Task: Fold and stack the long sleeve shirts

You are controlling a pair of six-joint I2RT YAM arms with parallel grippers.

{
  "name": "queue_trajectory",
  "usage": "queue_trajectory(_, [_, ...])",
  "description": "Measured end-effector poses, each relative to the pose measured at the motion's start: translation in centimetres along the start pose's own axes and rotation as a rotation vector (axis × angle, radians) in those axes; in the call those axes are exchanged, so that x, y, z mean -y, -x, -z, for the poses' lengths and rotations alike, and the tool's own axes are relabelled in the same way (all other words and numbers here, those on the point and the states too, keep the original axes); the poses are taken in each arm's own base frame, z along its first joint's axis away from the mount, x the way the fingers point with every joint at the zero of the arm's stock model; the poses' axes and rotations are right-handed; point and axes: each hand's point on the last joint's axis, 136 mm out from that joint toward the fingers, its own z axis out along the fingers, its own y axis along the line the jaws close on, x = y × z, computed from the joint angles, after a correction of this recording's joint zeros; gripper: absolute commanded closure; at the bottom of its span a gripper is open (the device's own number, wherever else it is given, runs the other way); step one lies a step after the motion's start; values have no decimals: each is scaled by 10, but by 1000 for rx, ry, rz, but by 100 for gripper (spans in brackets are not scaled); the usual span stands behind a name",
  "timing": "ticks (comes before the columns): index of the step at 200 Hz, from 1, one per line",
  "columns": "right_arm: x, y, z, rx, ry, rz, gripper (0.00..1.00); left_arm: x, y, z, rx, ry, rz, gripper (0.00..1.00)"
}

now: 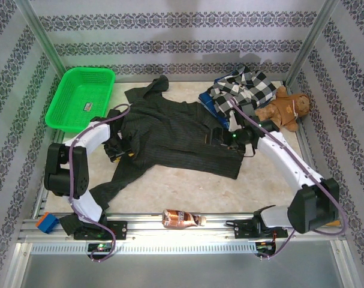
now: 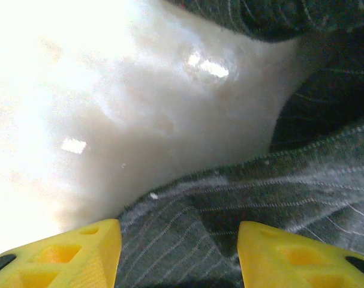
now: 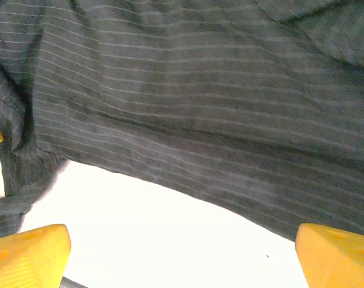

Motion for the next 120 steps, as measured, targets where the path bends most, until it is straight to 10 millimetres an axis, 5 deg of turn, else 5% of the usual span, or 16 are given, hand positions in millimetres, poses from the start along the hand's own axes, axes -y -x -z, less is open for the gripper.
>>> queue_trajectory(37, [29,-23,7,-24,-31,-76,4,-4,4,-2,16,28,-45,47])
queue_trajectory(68, [35,-27,11,-27,-34,-98,4,-5,8,-14,8,33,-63,50])
queue_trajectory(120, [46,-38,15,-26,-63,-127,6,-6,0,-31,-17,10,-65,74])
